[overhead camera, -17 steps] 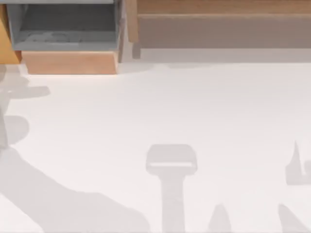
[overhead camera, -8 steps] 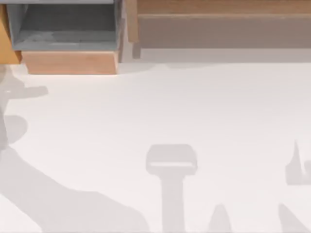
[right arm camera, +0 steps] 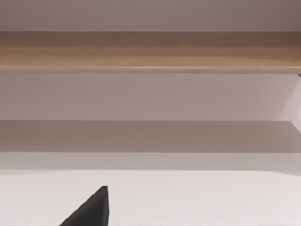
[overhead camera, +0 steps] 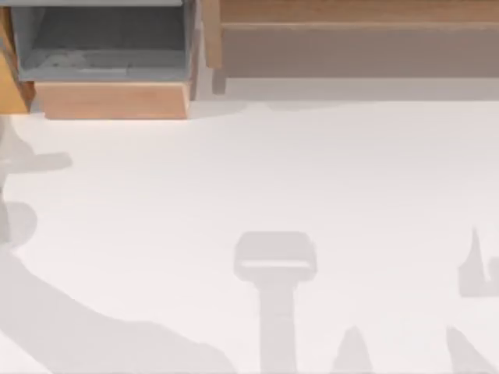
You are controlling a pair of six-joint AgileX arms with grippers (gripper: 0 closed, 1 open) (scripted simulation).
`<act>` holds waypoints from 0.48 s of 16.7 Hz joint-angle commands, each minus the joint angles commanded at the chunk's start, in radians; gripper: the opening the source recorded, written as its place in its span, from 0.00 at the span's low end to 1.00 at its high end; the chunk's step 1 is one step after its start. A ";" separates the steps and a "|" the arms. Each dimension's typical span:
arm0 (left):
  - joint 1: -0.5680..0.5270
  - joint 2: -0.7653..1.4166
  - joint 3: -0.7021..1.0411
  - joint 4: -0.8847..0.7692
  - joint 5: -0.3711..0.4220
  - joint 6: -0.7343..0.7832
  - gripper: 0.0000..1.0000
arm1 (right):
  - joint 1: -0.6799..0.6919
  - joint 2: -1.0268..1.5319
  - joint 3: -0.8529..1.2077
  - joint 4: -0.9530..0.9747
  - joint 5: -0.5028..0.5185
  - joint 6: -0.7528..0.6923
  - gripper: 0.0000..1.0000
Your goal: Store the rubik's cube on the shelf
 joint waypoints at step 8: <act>0.043 -0.076 -0.168 0.092 0.043 0.000 0.00 | 0.000 0.000 0.000 0.000 0.000 0.000 1.00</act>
